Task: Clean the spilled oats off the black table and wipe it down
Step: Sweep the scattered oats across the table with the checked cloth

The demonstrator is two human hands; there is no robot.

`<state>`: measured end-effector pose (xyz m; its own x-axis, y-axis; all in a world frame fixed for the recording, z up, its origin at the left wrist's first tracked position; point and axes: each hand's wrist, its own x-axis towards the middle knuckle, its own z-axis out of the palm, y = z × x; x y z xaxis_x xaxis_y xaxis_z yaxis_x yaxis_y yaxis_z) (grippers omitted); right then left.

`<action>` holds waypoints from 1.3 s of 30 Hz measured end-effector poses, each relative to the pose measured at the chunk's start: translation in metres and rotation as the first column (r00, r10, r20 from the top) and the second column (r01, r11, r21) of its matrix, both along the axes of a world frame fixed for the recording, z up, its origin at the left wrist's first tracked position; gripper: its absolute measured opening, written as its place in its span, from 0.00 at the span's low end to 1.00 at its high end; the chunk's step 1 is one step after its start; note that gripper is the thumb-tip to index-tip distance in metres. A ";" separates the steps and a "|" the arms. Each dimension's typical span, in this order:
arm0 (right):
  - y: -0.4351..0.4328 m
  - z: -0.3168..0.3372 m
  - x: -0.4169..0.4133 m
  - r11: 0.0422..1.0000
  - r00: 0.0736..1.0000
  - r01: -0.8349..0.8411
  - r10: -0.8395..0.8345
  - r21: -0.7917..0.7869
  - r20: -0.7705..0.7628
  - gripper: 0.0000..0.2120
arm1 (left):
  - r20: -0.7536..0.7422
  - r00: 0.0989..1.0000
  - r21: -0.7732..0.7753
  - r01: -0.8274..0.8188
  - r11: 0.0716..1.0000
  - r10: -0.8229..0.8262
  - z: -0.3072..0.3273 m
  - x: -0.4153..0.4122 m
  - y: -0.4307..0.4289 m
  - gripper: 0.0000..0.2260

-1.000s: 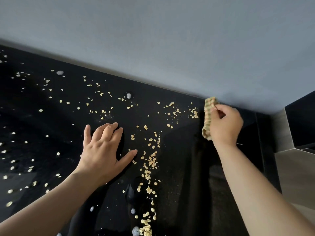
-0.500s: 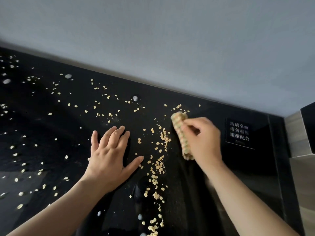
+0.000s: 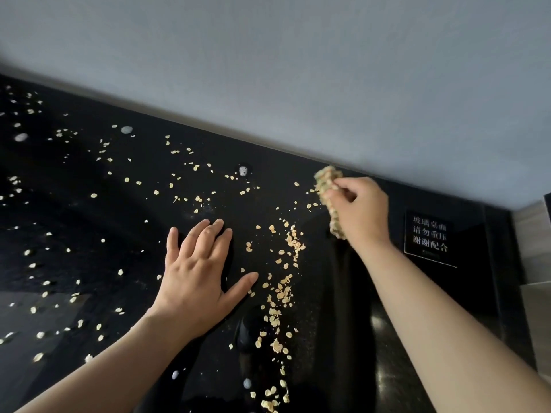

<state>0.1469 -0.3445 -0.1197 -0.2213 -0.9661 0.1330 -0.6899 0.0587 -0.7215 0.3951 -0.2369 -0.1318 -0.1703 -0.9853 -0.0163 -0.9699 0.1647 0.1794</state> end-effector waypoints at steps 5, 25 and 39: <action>0.027 0.009 0.023 0.964 0.969 -0.245 0.240 0.098 0.061 0.07 | -0.007 1.000 -0.004 0.015 1.000 -0.015 0.000 0.002 0.001 0.37; 0.007 0.013 0.053 0.946 0.951 -0.310 0.306 0.096 0.054 0.05 | 0.014 1.000 0.008 0.019 1.000 -0.019 -0.003 0.002 0.001 0.37; -0.034 -0.004 0.019 0.999 0.997 0.047 -0.049 -0.027 -0.054 0.09 | 0.021 0.999 0.015 0.035 0.999 -0.035 -0.001 0.002 0.000 0.37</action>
<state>0.1664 -0.3785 -0.1232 -0.2591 -0.9506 0.1711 -0.7249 0.0744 -0.6848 0.3970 -0.2366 -0.1330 -0.2044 -0.9783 -0.0343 -0.9672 0.1964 0.1609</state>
